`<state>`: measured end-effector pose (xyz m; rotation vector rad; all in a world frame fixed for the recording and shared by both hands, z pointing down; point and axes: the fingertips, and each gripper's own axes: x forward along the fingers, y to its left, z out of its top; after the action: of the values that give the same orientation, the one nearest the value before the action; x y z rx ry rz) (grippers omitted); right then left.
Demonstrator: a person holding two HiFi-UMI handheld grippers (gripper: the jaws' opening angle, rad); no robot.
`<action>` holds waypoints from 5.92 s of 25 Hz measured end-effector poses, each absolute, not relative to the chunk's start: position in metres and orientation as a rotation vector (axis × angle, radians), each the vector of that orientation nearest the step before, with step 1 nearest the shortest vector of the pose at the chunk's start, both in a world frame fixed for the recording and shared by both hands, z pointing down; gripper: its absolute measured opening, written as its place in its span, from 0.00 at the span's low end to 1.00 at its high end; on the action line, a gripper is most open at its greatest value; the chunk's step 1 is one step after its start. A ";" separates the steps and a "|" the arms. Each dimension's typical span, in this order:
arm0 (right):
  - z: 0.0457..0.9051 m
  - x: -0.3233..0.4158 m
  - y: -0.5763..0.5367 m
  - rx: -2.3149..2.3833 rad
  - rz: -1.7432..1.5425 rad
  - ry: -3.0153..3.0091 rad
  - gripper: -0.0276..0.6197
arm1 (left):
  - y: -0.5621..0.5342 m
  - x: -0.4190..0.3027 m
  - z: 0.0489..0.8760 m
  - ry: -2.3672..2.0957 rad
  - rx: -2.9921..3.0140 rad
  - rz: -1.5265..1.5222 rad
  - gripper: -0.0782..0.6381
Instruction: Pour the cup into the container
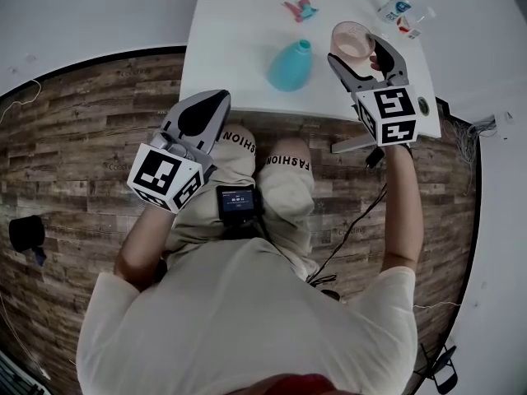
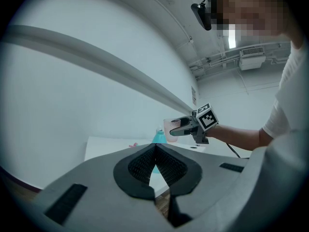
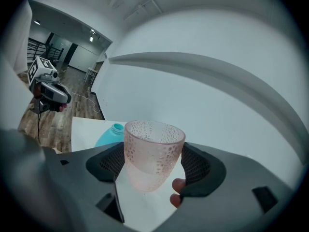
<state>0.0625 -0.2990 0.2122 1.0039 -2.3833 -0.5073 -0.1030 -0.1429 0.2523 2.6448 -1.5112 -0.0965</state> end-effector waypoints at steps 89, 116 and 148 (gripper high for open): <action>0.203 0.028 -0.309 0.960 -0.974 -1.993 0.61 | -0.152 -0.093 0.255 -1.425 2.667 -0.018 0.13; 0.203 0.029 -0.311 0.964 -0.959 -2.003 0.61 | -0.154 -0.089 0.264 -1.411 2.660 0.012 0.13; 0.201 0.038 -0.307 0.999 -0.826 -2.133 0.61 | -0.149 -0.093 0.266 -1.433 2.669 0.040 0.13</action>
<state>0.0383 -0.3065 0.2005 0.9986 -2.1327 -0.8261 -0.0930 -0.1490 0.2658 2.6688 -1.4327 0.0396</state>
